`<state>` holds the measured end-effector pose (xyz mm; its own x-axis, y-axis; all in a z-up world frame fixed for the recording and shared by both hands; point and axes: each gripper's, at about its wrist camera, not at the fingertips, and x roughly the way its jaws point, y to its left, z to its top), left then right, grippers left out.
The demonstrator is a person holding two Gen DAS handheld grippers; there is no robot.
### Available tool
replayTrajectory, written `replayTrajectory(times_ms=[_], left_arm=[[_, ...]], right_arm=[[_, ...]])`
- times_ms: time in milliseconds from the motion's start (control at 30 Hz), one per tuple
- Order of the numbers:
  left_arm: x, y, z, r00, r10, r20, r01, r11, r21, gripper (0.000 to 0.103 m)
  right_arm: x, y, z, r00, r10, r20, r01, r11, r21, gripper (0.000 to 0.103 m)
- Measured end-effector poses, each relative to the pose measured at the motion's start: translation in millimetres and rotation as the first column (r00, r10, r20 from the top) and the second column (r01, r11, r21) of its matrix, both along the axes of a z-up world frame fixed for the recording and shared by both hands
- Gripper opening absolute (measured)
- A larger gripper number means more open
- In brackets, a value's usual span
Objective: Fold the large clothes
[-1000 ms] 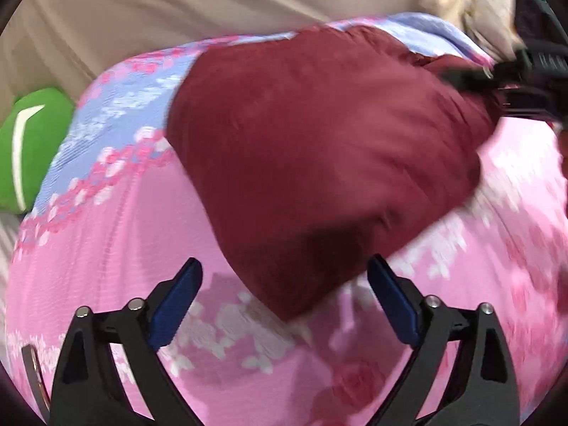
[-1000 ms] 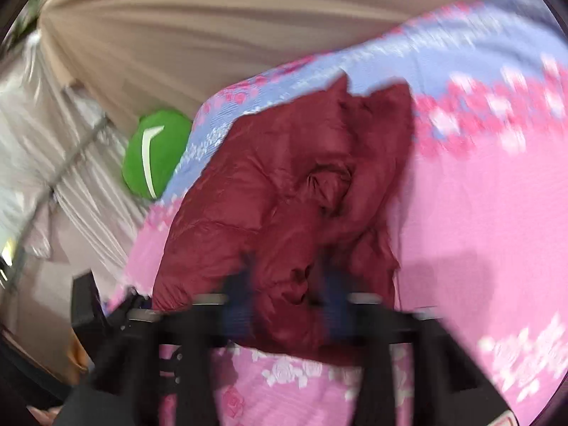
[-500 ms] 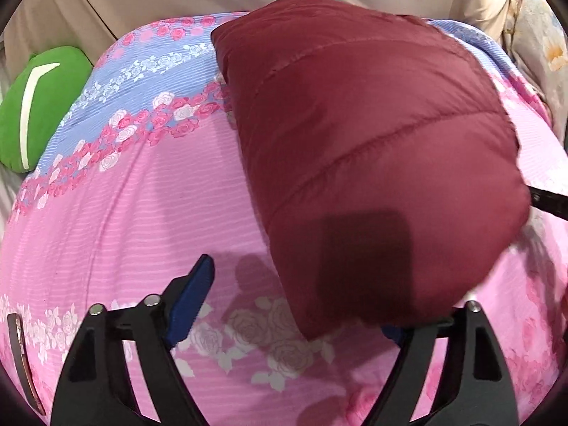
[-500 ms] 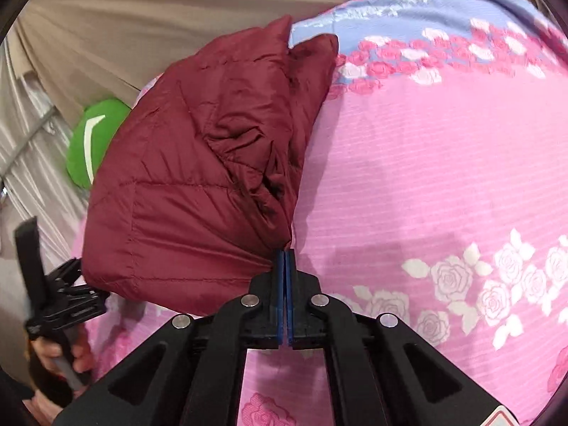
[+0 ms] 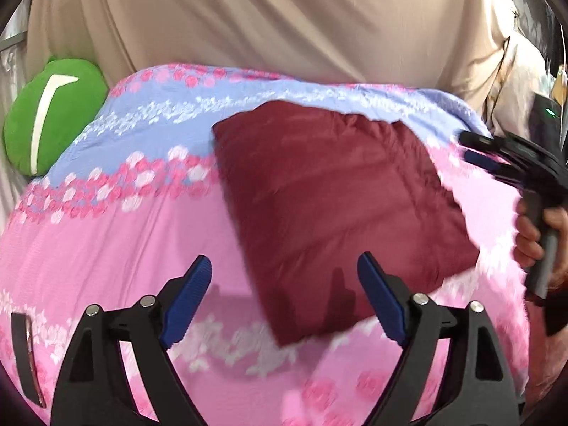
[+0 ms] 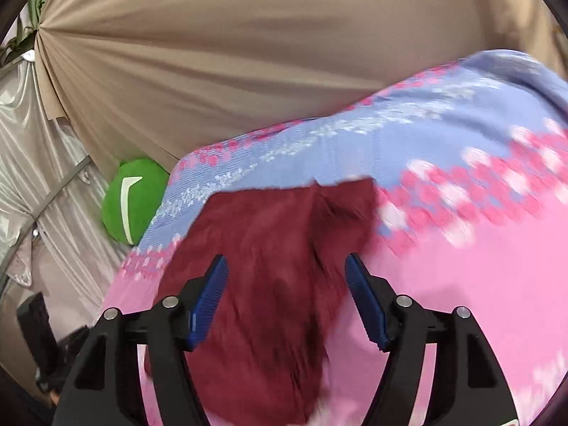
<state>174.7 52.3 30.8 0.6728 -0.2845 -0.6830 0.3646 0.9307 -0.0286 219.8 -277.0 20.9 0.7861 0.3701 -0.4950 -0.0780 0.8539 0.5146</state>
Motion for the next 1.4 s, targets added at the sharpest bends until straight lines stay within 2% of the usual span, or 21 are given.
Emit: replayTrajectory(times_ms=[133, 167, 200, 233, 267, 333, 433, 467, 533, 600, 733, 800, 833, 867, 933, 1033, 1100, 1167, 1233, 1300, 1400], left_arm=[[24, -25, -11, 1.000, 0.025, -0.015, -0.025, 0.999, 0.021, 0.083], [29, -29, -14, 0.999, 0.027, -0.029, -0.026, 0.999, 0.019, 0.083], [35, -32, -19, 0.998, 0.028, -0.050, -0.028, 1.000, 0.013, 0.083], [38, -33, -23, 0.997, 0.029, -0.065, -0.028, 1.000, 0.005, 0.083], [40, -34, -25, 0.997, 0.025, -0.068, -0.025, 1.000, 0.001, 0.083], [41, -35, -27, 0.998, 0.013, -0.063, -0.013, 1.000, 0.002, 0.084], [40, -38, -33, 0.997, -0.010, -0.071, 0.010, 1.000, -0.013, 0.090], [40, -41, -35, 0.997, -0.018, -0.076, 0.017, 1.000, -0.014, 0.090], [40, -47, -42, 0.997, -0.019, -0.075, 0.020, 1.000, 0.006, 0.091], [40, -54, -47, 0.998, -0.010, -0.058, 0.012, 0.999, 0.030, 0.093], [40, -59, -51, 0.998, 0.008, -0.056, -0.005, 0.998, 0.059, 0.094], [39, -58, -51, 0.998, 0.011, -0.059, -0.008, 0.998, 0.055, 0.094], [39, -57, -52, 0.998, 0.011, -0.060, -0.007, 0.999, 0.052, 0.094], [39, -57, -52, 0.998, 0.010, -0.061, -0.007, 0.999, 0.051, 0.094], [39, -57, -51, 0.998, 0.011, -0.059, -0.008, 0.999, 0.051, 0.094], [38, -58, -51, 0.998, 0.020, -0.058, -0.017, 0.999, 0.047, 0.094], [37, -57, -50, 0.998, 0.027, -0.057, -0.025, 0.999, 0.042, 0.094], [36, -54, -49, 0.998, 0.040, -0.055, -0.038, 0.999, 0.039, 0.094], [36, -52, -49, 0.997, 0.057, -0.050, -0.055, 0.997, 0.048, 0.094], [38, -50, -50, 0.996, 0.075, -0.038, -0.073, 0.996, 0.059, 0.094], [45, -50, -55, 0.996, 0.082, -0.047, -0.080, 0.996, 0.039, 0.097]], right_arm=[[66, 6, -17, 0.996, 0.040, -0.075, -0.037, 0.999, 0.035, 0.068], [83, 10, -27, 0.990, 0.069, -0.123, -0.064, 0.997, 0.045, 0.057], [92, 14, -33, 0.985, 0.090, -0.148, -0.084, 0.996, 0.042, 0.040], [97, 17, -36, 0.981, 0.119, -0.154, -0.115, 0.993, 0.033, 0.006], [94, 19, -32, 0.984, 0.137, -0.117, -0.135, 0.991, 0.026, 0.005], [65, 8, -9, 0.993, 0.114, 0.042, -0.116, 0.991, 0.059, 0.004], [27, -8, 2, 0.989, 0.044, 0.139, -0.055, 0.996, 0.076, 0.003], [21, -9, -5, 0.993, 0.001, 0.121, -0.004, 1.000, 0.018, 0.003], [32, -9, -34, 1.000, -0.022, 0.009, 0.022, 0.999, -0.050, 0.004], [52, -10, -75, 0.991, 0.010, -0.134, -0.014, 1.000, -0.028, 0.005], [44, -18, -70, 0.991, -0.005, -0.134, 0.009, 1.000, 0.028, 0.017], [28, -32, -56, 0.995, -0.056, -0.087, 0.061, 0.996, 0.062, 0.032], [24, -38, -54, 0.994, -0.077, -0.075, 0.082, 0.994, 0.073, 0.053], [22, -45, -53, 0.992, -0.105, -0.075, 0.111, 0.990, 0.081, 0.064], [28, -50, -58, 0.989, -0.100, -0.110, 0.110, 0.990, 0.088, 0.064], [53, -43, -74, 0.982, -0.015, -0.189, 0.044, 0.988, 0.146, 0.070], [77, -29, -85, 0.970, 0.038, -0.239, 0.000, 0.987, 0.159, 0.063], [93, -12, -87, 0.966, 0.125, -0.228, -0.079, 0.977, 0.199, 0.026], [100, 3, -74, 0.970, 0.157, -0.184, -0.125, 0.977, 0.173, 0.018], [101, 19, -58, 0.978, 0.172, -0.116, -0.161, 0.983, 0.092, 0.015], [117, 28, -76, 0.971, 0.137, -0.195, -0.141, 0.990, -0.008, 0.015]])
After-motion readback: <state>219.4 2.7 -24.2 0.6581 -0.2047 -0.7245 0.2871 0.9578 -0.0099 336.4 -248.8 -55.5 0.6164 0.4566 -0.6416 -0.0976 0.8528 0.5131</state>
